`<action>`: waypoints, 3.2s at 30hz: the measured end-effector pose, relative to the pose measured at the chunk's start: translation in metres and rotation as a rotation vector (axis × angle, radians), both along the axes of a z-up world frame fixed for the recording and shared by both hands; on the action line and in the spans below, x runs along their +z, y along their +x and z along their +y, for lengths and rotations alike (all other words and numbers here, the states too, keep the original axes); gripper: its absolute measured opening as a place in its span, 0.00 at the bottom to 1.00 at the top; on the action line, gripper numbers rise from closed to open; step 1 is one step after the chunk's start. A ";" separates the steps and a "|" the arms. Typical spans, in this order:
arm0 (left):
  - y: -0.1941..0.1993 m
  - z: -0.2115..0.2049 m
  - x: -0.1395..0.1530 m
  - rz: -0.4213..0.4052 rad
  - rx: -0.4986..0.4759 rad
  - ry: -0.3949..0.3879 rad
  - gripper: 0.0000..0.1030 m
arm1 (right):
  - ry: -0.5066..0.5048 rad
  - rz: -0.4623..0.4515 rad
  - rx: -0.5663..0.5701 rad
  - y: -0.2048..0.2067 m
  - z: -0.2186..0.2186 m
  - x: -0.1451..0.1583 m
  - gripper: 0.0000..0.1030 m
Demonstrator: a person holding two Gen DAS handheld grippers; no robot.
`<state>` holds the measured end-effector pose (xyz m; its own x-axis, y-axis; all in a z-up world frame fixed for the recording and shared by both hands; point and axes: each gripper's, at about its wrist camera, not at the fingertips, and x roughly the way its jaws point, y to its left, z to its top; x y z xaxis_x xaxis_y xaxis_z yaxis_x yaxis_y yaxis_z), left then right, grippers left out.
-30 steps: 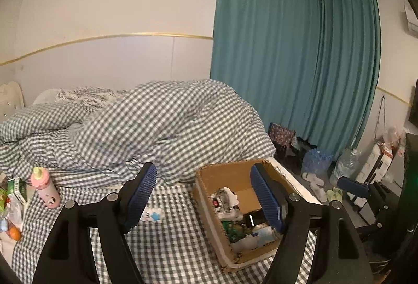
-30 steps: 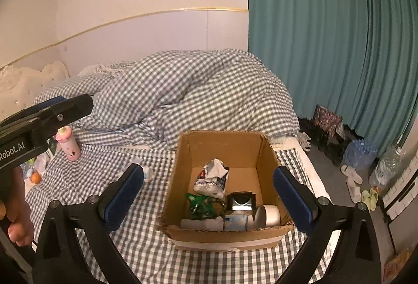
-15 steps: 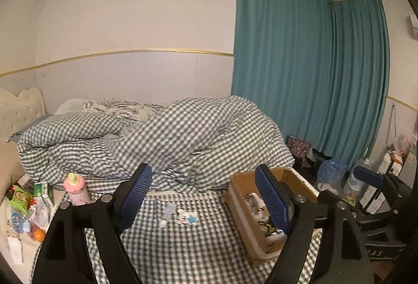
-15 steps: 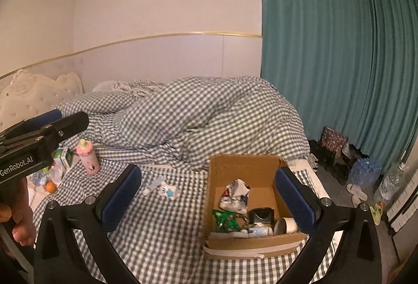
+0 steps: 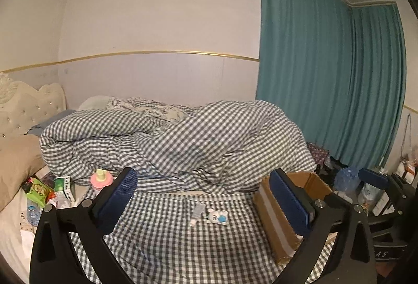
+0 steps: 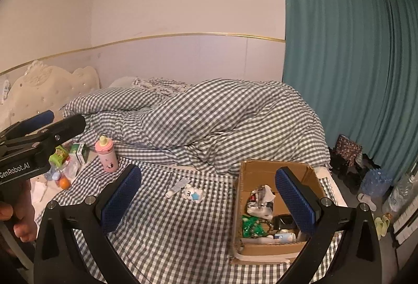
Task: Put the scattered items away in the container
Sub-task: 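Move both open grippers back over the white tube and bunny toy, then grasp the white tube with the left gripper while the right gripper grasps the white bunny toy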
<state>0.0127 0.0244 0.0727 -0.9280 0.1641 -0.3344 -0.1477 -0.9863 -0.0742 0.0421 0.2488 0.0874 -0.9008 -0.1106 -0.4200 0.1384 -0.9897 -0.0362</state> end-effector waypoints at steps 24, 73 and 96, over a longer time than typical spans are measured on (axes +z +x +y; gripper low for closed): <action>-0.079 -0.025 -0.064 -0.142 0.043 -0.033 1.00 | 0.007 -0.107 0.053 -0.081 -0.038 -0.061 1.00; -0.283 0.002 -0.314 -0.555 -0.047 -0.139 0.88 | 0.004 -0.532 0.051 -0.271 -0.043 -0.303 1.00; -0.304 0.015 -0.334 -0.562 -0.078 -0.097 0.23 | 0.006 -0.546 0.091 -0.297 -0.045 -0.336 0.99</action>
